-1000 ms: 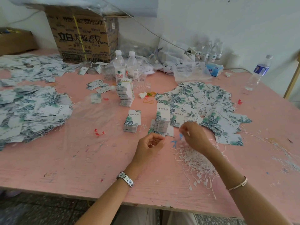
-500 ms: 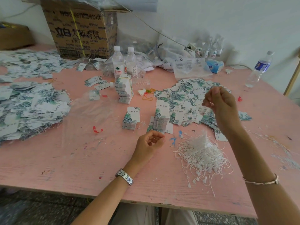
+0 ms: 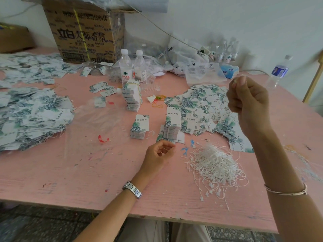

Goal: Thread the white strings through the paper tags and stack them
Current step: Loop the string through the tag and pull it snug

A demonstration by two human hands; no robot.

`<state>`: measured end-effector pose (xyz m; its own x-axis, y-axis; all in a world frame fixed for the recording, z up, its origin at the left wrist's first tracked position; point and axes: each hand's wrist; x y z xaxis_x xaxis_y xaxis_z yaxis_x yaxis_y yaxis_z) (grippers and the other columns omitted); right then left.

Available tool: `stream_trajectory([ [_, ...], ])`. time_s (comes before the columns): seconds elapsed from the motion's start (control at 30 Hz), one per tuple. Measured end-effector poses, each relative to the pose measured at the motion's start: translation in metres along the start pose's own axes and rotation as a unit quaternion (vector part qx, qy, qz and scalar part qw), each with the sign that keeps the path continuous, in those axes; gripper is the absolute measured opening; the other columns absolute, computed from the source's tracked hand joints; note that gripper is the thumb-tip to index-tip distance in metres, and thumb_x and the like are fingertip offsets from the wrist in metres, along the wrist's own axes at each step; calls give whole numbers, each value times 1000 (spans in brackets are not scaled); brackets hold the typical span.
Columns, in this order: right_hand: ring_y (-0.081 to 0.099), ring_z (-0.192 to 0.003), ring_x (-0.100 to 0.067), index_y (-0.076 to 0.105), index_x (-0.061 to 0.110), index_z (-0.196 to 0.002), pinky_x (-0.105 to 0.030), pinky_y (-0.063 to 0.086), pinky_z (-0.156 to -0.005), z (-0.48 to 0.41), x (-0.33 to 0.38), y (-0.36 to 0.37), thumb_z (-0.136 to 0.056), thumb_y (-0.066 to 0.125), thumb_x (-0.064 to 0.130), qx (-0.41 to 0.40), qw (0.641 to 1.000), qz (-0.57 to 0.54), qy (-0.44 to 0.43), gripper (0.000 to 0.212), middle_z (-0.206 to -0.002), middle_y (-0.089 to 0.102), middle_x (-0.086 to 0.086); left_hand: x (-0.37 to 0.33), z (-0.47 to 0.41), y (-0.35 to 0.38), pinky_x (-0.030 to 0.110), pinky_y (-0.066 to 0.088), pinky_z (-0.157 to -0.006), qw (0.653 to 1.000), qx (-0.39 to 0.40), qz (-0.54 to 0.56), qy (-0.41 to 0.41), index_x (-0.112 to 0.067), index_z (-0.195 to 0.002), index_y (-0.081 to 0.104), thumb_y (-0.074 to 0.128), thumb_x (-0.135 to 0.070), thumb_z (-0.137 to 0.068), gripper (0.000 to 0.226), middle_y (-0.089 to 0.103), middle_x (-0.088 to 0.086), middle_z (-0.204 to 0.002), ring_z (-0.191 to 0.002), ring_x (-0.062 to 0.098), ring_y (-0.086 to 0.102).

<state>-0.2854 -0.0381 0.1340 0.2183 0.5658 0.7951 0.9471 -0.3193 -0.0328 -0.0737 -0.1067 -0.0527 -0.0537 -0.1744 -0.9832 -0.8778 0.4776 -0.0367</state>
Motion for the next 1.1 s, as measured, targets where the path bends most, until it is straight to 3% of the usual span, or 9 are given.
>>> stream_trajectory([
  [0.1, 28, -46, -6, 59, 24, -78, -17, 27, -43, 19, -22, 8, -100, 50, 36, 73, 992, 81, 65, 27, -56, 40, 11, -2, 0, 1, 46, 54, -76, 1000, -17, 6, 14, -22, -100, 73, 73, -22, -92, 9, 73, 0, -89, -77, 14, 62],
  [0.23, 34, -45, -1, 59, 10, -83, -13, 31, -43, 52, -60, 24, -90, 51, 43, 191, 953, 172, 160, 34, -52, 45, 15, -7, 3, 2, 36, 50, -70, 998, -31, 19, 48, -29, -110, 71, 70, -42, -88, 26, 72, -10, -101, -76, 12, 61],
  [0.33, 32, -47, -1, 58, 10, -79, -12, 30, -46, 70, -80, 36, -93, 53, 39, 227, 939, 183, 181, 32, -53, 43, 16, -8, 5, 2, 26, 45, -66, 996, -27, -9, 85, -25, -115, 71, 70, -40, -89, 30, 71, -9, -105, -76, 10, 61],
  [0.63, 27, -47, -1, 64, -1, -90, -12, 25, -46, 84, -103, 49, -99, 56, 23, 210, 943, 114, 230, 27, -54, 39, 16, -9, 6, 4, 8, 38, -70, 981, -69, -87, 157, -17, -92, 74, 73, -26, -88, 11, 68, -7, -94, -76, 9, 57],
  [0.73, 30, -47, -2, 65, -3, -95, -12, 27, -46, 86, -105, 49, -96, 59, 28, 185, 945, 66, 261, 32, -57, 43, 14, -6, 6, 3, 10, 39, -72, 978, -75, -109, 160, -21, -92, 73, 74, -16, -90, 6, 67, -9, -94, -77, 11, 57],
  [0.83, 28, -47, -5, 67, 4, -94, -16, 24, -45, 88, -111, 48, -96, 63, 22, 166, 945, 39, 279, 19, -55, 45, 15, -5, 5, 3, 23, 46, -72, 970, -87, -144, 176, -18, -94, 73, 74, -16, -90, 4, 67, -10, -94, -79, 13, 57],
  [0.9, 25, -48, -9, 69, 11, -90, -19, 21, -44, 88, -113, 46, -94, 65, 23, 144, 947, 12, 287, 14, -55, 42, 11, -6, 4, 3, 32, 51, -74, 942, -122, -222, 218, -16, -95, 74, 75, -18, -89, 6, 67, -7, -95, -83, 10, 57],
  [1.0, 22, -48, -8, 69, 21, -80, -17, 22, -44, 87, -117, 40, -89, 68, 30, 105, 948, -43, 298, 13, -58, 35, 7, -15, -10, 3, 35, 48, -78, 847, -192, -383, 316, -17, -101, 75, 75, -22, -89, 13, 68, -3, -101, -89, 18, 60],
  [1.1, 19, -48, -8, 66, 19, -80, -15, 22, -42, 88, -121, 35, -88, 68, 32, 80, 945, -74, 310, 15, -58, 31, 7, -27, -32, 0, 33, 44, -78, 783, -196, -471, 356, -18, -116, 73, 75, -29, -90, 29, 67, 1, -116, -100, 21, 57],
])
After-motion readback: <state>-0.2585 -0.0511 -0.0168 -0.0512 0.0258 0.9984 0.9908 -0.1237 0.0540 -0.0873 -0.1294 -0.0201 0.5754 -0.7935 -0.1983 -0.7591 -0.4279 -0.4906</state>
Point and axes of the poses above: each hand's wrist, its own z-axis away from the middle knuckle, its own y-axis out of the palm, x = y × z
